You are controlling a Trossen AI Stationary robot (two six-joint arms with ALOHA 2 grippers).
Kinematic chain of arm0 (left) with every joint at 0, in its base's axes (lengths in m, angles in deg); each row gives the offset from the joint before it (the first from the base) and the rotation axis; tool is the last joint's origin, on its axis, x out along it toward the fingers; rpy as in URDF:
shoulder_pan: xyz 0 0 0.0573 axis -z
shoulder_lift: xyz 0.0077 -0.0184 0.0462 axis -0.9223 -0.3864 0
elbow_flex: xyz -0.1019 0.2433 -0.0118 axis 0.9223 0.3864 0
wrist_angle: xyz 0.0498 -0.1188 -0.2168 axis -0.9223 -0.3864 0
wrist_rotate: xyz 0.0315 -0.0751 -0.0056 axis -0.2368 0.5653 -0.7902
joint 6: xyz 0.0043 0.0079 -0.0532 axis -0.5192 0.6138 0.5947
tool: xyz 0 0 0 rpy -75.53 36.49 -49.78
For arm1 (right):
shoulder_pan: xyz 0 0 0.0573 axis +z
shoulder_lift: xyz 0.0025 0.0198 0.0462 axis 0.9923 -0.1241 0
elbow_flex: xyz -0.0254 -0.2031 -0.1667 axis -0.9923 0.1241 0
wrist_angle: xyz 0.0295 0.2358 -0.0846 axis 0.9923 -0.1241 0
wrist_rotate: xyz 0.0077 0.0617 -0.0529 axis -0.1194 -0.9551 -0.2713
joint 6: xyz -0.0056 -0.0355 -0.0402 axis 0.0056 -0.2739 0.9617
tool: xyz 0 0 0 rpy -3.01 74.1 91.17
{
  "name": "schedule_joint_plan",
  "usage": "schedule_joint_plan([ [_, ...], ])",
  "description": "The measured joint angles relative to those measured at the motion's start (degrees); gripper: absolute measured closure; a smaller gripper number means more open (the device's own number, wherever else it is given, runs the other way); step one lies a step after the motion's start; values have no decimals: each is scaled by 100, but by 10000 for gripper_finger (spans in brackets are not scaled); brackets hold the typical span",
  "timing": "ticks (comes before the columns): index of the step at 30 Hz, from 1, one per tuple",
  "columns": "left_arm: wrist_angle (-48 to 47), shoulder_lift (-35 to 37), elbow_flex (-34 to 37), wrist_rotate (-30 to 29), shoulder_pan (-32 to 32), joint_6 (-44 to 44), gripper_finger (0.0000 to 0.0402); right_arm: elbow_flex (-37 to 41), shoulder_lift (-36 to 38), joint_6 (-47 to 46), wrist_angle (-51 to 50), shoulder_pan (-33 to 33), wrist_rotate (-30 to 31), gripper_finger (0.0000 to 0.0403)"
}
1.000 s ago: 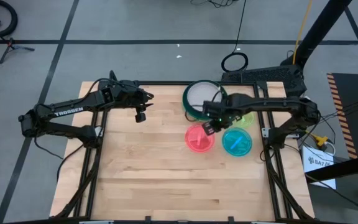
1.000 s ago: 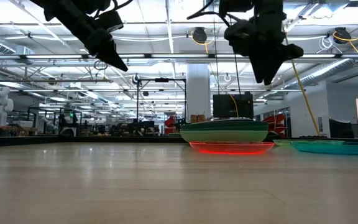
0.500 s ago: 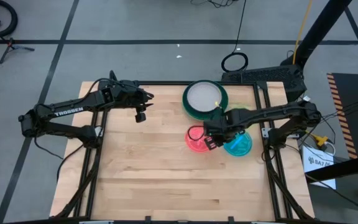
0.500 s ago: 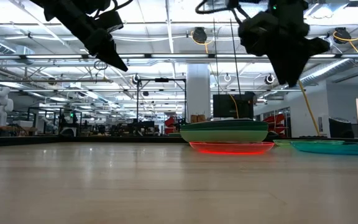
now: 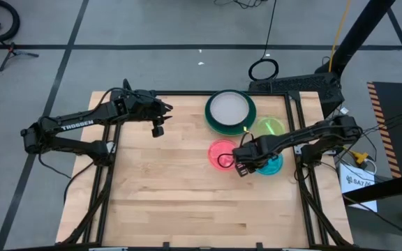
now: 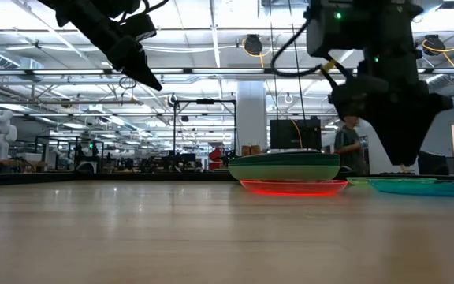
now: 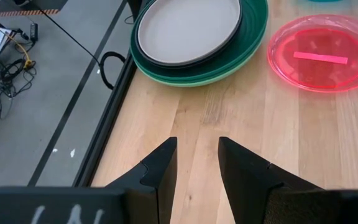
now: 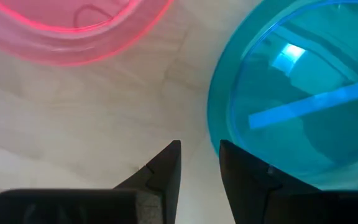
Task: Stack plastic plates
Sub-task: Stack the blue plate on top of the gray plate
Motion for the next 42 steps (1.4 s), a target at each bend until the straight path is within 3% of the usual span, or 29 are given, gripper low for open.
schedule_joint_plan([
  [11,0,0,0,0,0,-2,277,629,0,-109,550,-2,7,298],
  [42,0,0,0,2,0,2,277,633,-373,120,976,16,157,298],
])
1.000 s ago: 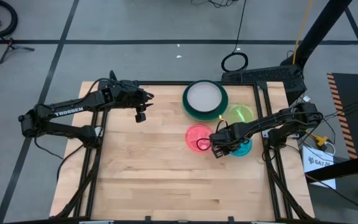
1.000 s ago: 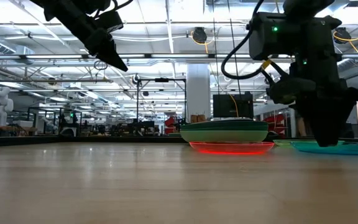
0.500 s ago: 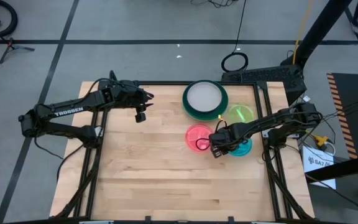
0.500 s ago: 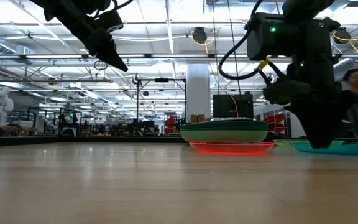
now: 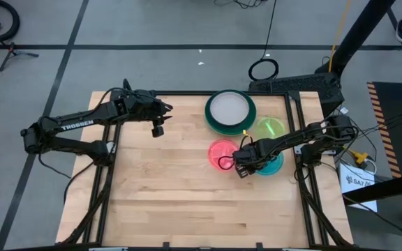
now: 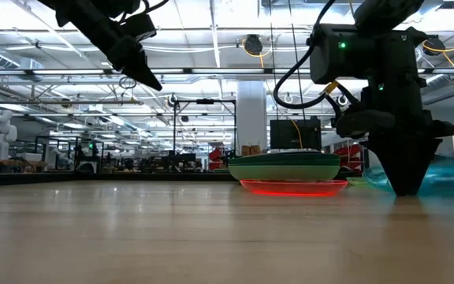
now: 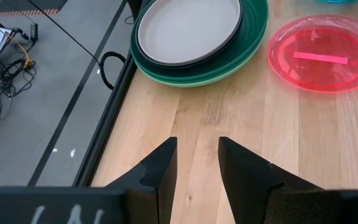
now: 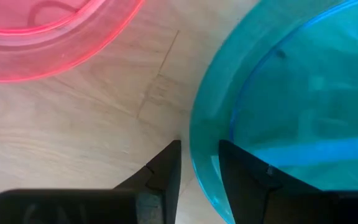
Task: Stack plastic plates
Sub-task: Stack the blue plate on top of the gray plate
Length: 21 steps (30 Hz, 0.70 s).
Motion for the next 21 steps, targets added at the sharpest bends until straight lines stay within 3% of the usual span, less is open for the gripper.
schedule_joint_plan([
  [6,1,0,0,0,0,-2,277,0,-3,-10,-2,-1,-11,302],
  [21,2,0,0,0,0,-9,277,-244,-25,32,-237,1,-145,375],
])
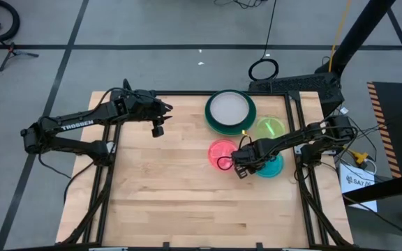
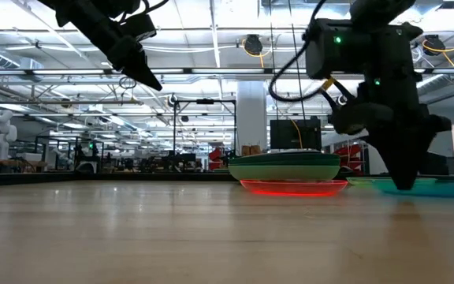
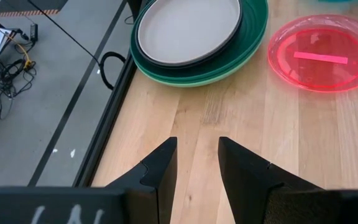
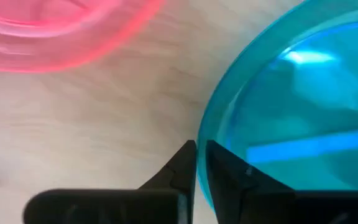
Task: Stack plastic plates
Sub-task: Stack the blue plate on top of the gray plate
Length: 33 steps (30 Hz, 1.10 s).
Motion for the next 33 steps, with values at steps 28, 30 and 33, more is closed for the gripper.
schedule_joint_plan([
  [28,-48,0,0,0,0,-4,277,-1308,11,205,-1283,197,485,402],
  [30,-47,0,0,0,0,-10,277,-1426,11,342,-1379,315,673,402],
  [33,-42,0,0,0,0,-4,277,-1525,13,582,-1478,502,932,403],
])
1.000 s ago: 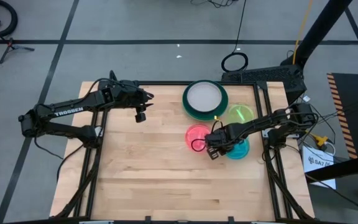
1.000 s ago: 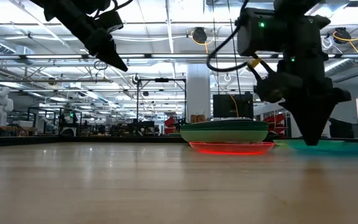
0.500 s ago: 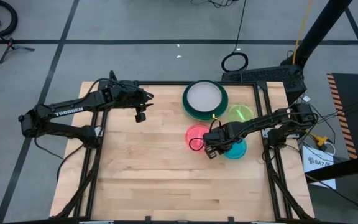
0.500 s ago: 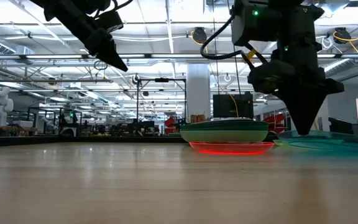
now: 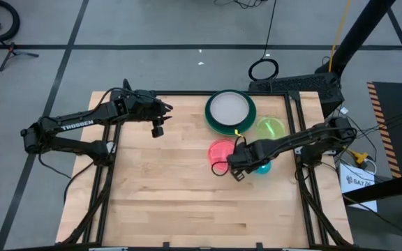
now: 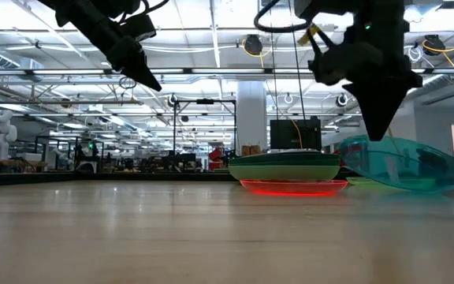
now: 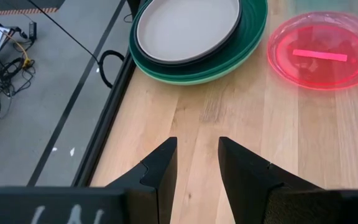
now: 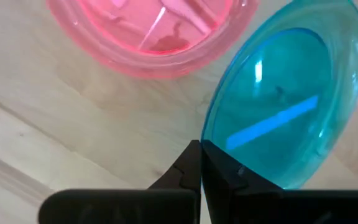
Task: Stack plastic plates
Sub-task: Stack the blue plate on top of the gray plate
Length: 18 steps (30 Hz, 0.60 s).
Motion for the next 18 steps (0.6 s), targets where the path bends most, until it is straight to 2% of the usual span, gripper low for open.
schedule_joint_plan([
  [9,71,0,0,2,2,50,277,-17,0,367,-629,325,211,403],
  [18,80,0,0,2,2,66,277,-62,0,756,-734,398,300,403],
])
